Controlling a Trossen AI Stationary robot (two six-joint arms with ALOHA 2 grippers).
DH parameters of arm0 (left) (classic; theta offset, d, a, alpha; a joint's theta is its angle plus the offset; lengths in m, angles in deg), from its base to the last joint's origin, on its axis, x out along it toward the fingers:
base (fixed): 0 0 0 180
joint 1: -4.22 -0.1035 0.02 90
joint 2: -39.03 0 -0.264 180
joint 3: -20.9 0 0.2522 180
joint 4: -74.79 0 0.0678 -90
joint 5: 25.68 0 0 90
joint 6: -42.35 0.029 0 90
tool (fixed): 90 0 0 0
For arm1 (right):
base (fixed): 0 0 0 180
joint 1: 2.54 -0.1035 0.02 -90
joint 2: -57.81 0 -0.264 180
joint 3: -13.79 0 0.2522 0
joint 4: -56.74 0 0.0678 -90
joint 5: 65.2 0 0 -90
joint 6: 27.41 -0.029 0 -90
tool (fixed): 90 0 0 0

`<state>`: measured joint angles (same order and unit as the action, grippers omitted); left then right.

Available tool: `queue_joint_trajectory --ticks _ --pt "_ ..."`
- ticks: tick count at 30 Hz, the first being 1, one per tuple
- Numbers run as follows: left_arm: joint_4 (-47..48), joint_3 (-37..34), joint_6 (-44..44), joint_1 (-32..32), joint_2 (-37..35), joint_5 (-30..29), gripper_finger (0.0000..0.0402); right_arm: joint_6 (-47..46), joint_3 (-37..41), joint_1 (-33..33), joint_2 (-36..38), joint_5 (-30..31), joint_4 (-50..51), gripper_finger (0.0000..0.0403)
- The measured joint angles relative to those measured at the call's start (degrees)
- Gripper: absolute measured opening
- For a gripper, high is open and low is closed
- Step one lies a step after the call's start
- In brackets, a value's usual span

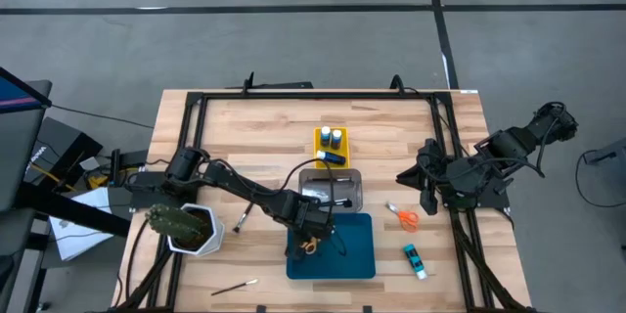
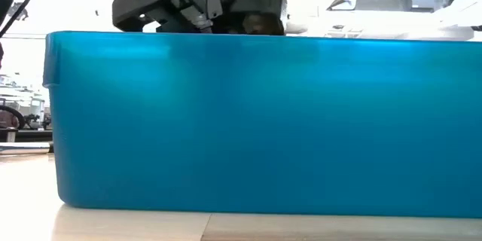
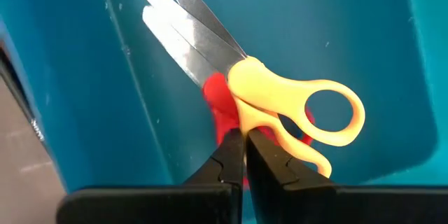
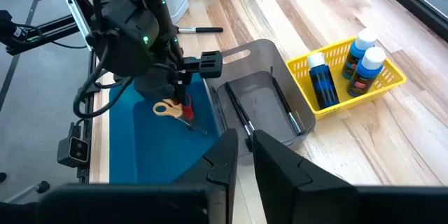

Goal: Pick & Place Paint Supplies
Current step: Put the yellow scissors into the blue bin

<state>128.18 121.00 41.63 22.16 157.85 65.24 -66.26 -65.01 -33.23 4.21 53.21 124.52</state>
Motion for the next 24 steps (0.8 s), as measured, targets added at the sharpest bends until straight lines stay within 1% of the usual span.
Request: queue_joint_trajectory --ticks 10,16,24 --pt "0.7 0.0 0.0 0.0 0.0 -0.2 0.0000 -0.1 0.0 0.0 0.0 0.0 0.0 0.0043" --pt "1.3 0.0 0.0 0.0 0.0 -2.2 0.0000 -0.2 0.0 0.0 0.0 0.0 0.0 0.0043" --pt "1.5 0.0 0.0 0.0 0.0 -2.2 0.0000 -0.1 0.0 0.0 0.0 0.0 0.0 0.0043"
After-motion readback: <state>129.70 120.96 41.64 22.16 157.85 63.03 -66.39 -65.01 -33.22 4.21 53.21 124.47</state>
